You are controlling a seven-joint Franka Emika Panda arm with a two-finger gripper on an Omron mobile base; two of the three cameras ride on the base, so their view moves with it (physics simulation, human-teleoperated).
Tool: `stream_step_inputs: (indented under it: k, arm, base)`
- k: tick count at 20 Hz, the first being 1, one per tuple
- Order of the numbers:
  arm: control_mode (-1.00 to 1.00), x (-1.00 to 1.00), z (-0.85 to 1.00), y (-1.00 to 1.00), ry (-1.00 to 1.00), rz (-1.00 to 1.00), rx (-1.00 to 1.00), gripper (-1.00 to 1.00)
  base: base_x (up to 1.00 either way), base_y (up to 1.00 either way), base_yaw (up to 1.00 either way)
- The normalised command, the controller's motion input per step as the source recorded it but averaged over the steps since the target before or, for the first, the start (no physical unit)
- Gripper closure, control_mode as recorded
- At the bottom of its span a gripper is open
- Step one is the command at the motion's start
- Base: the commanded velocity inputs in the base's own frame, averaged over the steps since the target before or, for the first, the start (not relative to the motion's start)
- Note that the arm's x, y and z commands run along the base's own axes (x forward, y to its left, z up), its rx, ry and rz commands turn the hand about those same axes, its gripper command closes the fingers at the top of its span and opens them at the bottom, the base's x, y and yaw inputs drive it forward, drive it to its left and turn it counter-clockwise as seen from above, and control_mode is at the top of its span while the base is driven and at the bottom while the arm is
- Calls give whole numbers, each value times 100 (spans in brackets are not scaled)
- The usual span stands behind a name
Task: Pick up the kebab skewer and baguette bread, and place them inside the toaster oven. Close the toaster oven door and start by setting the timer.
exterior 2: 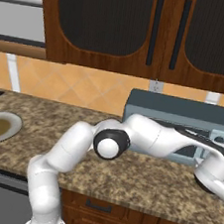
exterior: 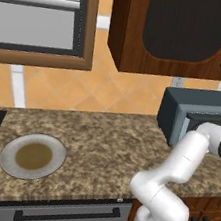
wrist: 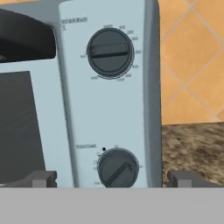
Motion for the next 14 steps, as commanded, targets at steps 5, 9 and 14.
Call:
stream_step_inputs:
  k: [5, 9, 14]
  arm:
    - [-100, 4, -9, 0, 0, 0, 0, -100]
    - [-100, 13, -21, 0, 0, 0, 0, -100]
    - [-100, 8, -11, 0, -1, 0, 0, -100]
  base:
    - [0, 0, 0]
    - [0, 0, 0]
    - [0, 0, 0]
